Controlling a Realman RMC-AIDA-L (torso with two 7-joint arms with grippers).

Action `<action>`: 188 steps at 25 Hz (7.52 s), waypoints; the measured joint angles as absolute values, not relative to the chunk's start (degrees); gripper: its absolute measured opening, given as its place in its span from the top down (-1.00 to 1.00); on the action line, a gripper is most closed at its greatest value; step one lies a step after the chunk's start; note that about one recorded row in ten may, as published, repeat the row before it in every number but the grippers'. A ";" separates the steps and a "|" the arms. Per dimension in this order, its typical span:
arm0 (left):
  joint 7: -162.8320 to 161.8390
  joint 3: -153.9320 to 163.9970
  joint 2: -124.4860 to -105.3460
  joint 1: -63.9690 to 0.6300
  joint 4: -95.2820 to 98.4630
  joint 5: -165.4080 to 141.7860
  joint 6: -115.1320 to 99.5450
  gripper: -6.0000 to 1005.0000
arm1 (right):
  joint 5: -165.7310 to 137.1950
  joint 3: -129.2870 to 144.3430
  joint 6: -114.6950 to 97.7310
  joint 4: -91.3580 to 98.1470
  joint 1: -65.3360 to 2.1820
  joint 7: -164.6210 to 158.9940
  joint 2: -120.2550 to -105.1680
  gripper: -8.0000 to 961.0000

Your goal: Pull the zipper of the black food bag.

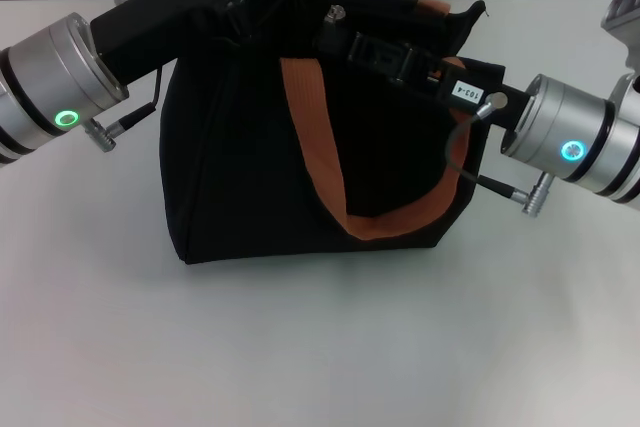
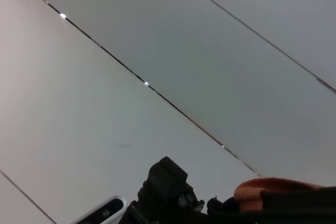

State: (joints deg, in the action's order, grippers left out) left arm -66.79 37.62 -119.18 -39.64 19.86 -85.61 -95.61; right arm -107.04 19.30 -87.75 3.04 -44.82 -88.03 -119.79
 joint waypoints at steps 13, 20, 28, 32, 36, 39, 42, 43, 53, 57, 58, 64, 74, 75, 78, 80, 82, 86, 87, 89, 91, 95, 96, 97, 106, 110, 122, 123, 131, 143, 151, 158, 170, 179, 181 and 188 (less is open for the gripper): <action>-66.79 37.41 -119.18 -39.02 19.86 -85.11 -95.93 0.94 | -105.60 18.43 -87.90 3.50 -41.37 -88.09 -119.57 0.99; -66.80 37.57 -119.18 -38.94 19.86 -84.76 -96.14 0.94 | -105.54 17.94 -87.86 3.71 -40.29 -88.04 -119.53 0.99; -66.79 37.53 -119.18 -38.93 19.87 -84.73 -96.43 0.94 | -105.85 18.55 -90.28 4.39 -40.28 -87.36 -119.44 0.99; -66.79 37.53 -119.18 -38.93 19.62 -84.71 -96.52 0.94 | -105.94 18.63 -91.62 4.55 -40.26 -84.56 -119.45 0.96; -66.79 37.53 -119.18 -38.99 19.36 -84.71 -97.14 0.94 | -105.69 18.27 -93.68 4.18 -38.63 -77.26 -119.60 0.91; -66.79 37.53 -119.17 -39.42 18.87 -84.71 -97.49 0.94 | -105.37 17.80 -96.07 4.03 -37.04 -71.39 -119.65 0.87; -66.80 37.53 -119.17 -39.66 18.64 -84.71 -97.50 0.94 | -105.08 17.83 -96.23 4.00 -36.83 -70.73 -119.55 0.73; -66.79 37.53 -119.18 -39.76 18.52 -84.71 -97.49 0.94 | -105.15 18.12 -96.01 4.12 -37.28 -70.97 -119.48 0.67; -66.72 37.61 -119.18 -40.10 17.94 -84.70 -96.89 0.94 | -105.36 18.81 -93.27 3.95 -39.71 -73.38 -119.50 0.39; -66.70 37.62 -119.18 -40.15 17.92 -84.70 -96.83 0.94 | -105.45 18.91 -93.12 3.95 -40.22 -75.11 -119.52 0.39; -66.71 37.62 -119.18 -40.16 17.92 -84.70 -96.80 0.94 | -105.48 18.91 -93.09 3.95 -40.37 -76.19 -119.53 0.40; -66.31 37.62 -119.18 -40.17 17.92 -84.71 -96.67 0.94 | -105.56 19.90 -92.34 3.97 -40.55 -78.38 -119.53 0.44; -66.18 37.61 -119.18 -40.25 17.83 -84.76 -96.58 0.94 | -105.58 21.45 -90.08 4.05 -41.75 -80.26 -119.62 0.48; -66.18 37.61 -119.18 -40.26 17.83 -84.78 -96.58 0.94 | -105.58 21.96 -90.33 3.97 -41.99 -80.26 -119.62 0.47; -66.18 37.61 -119.18 -40.36 17.84 -84.81 -96.58 0.94 | -105.38 22.99 -91.46 3.96 -42.32 -80.11 -119.65 0.47; -66.18 37.61 -119.18 -40.36 17.84 -84.81 -96.58 0.94 | -105.26 22.83 -91.64 4.03 -42.17 -80.12 -119.69 0.47; -66.17 37.62 -119.18 -40.36 17.84 -84.82 -96.58 0.94 | -105.25 22.77 -91.88 4.09 -42.11 -80.12 -119.69 0.46; -66.17 37.62 -119.18 -40.36 17.84 -84.82 -96.46 0.94 | -105.20 22.71 -91.67 4.12 -42.18 -80.29 -119.68 0.46; -66.18 37.62 -119.18 -40.37 17.84 -84.82 -96.39 0.94 | -105.16 22.65 -91.14 4.10 -42.23 -80.44 -119.67 0.46; -66.18 37.62 -119.18 -40.39 17.84 -84.82 -96.27 0.94 | -105.07 22.58 -89.58 4.10 -42.40 -81.26 -119.66 0.46; -66.18 37.62 -119.18 -40.40 17.84 -84.82 -96.25 0.94 | -105.06 22.63 -89.43 4.17 -42.55 -81.44 -119.65 0.46; -66.18 37.62 -119.18 -40.43 17.84 -84.82 -96.13 0.93 | -105.08 23.07 -90.89 4.24 -43.43 -81.33 -119.62 0.46; -66.18 37.62 -119.18 -40.43 17.84 -84.82 -96.13 0.93 | -105.08 23.07 -90.89 4.24 -43.43 -81.33 -119.62 0.46; -66.18 37.62 -119.18 -40.43 17.84 -84.82 -96.11 0.93 | -105.07 23.03 -90.89 4.23 -43.47 -81.29 -119.62 0.46; -66.15 37.62 -119.18 -40.45 17.84 -84.82 -96.05 0.93 | -105.40 23.18 -90.37 4.08 -43.83 -81.65 -119.58 0.46; -66.12 37.62 -119.18 -40.45 17.84 -84.83 -96.05 0.93 | -105.20 23.20 -89.19 3.92 -43.85 -81.72 -119.58 0.46; -66.09 37.61 -119.18 -40.43 17.84 -84.82 -96.04 0.93 | -105.91 23.30 -90.48 4.29 -43.81 -82.49 -119.51 0.46; -66.09 37.62 -119.18 -40.43 17.84 -84.81 -96.04 0.93 | -105.93 23.30 -90.78 4.20 -43.95 -82.52 -119.51 0.43; -66.09 37.61 -119.18 -40.31 17.84 -84.81 -96.00 0.93 | -105.89 23.13 -90.77 4.09 -44.00 -82.94 -119.59 0.32; -66.09 37.62 -119.18 -40.30 17.84 -84.81 -95.87 0.93 | -105.73 22.68 -88.87 4.11 -43.69 -83.97 -119.62 0.32; -66.09 37.61 -119.18 -40.18 17.84 -84.81 -95.87 0.93 | -105.64 22.38 -87.83 4.22 -43.17 -84.90 -119.66 0.33; -66.09 37.61 -119.18 -40.23 17.84 -84.82 -95.87 0.93 | -105.63 22.86 -87.36 4.31 -43.67 -85.42 -119.65 0.35; -66.09 37.62 -119.18 -40.26 17.85 -84.82 -95.91 0.93 | -104.39 22.49 -87.38 4.14 -43.68 -85.01 -119.66 0.58; -66.09 37.62 -119.18 -40.33 17.84 -84.82 -95.91 0.93 | -104.39 22.96 -87.13 4.30 -44.07 -84.95 -119.65 0.85; -66.09 37.62 -119.18 -40.36 17.84 -84.82 -95.91 0.93 | -104.46 23.02 -87.05 4.33 -44.25 -84.94 -119.60 0.94; -66.03 36.99 -119.18 -40.04 17.87 -84.74 -96.05 0.93 | -104.27 22.55 -85.78 5.28 -43.07 -85.46 -119.50 0.97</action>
State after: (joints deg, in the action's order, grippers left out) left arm -66.03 36.99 -119.18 -40.04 17.87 -84.74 -96.05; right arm -104.27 22.55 -85.78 5.28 -43.07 -85.47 -119.50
